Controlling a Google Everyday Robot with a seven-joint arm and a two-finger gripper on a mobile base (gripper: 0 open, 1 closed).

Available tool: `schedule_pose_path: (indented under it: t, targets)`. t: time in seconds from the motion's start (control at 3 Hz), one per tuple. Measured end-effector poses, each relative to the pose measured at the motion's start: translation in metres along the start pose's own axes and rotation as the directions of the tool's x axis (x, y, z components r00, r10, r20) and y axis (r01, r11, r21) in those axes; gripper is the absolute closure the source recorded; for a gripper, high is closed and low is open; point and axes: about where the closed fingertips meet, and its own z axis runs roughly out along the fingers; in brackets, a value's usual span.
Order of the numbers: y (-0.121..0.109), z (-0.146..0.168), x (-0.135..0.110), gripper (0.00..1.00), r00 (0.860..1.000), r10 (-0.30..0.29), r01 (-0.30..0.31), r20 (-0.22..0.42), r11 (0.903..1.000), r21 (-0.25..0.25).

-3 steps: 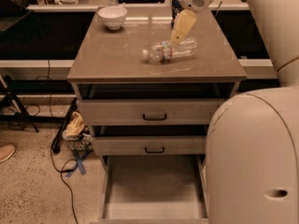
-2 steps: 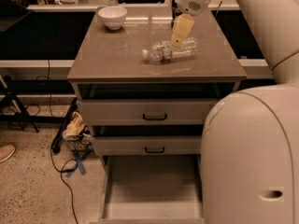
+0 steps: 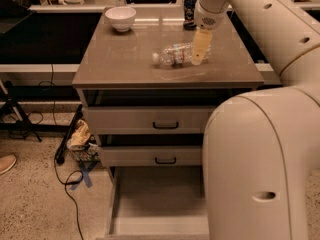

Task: Place water bottle into bottom drawer

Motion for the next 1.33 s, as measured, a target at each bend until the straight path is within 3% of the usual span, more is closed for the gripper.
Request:
schedule_pose_path:
  t: [0.67,1.33]
  targets:
    - [0.009,0.031,0.004,0.00,0.999,0.043,-0.045,-0.019,0.9963,-0.074]
    - [0.013,0.044,0.001,0.42,0.997,0.082,-0.082,-0.007,0.9891,-0.122]
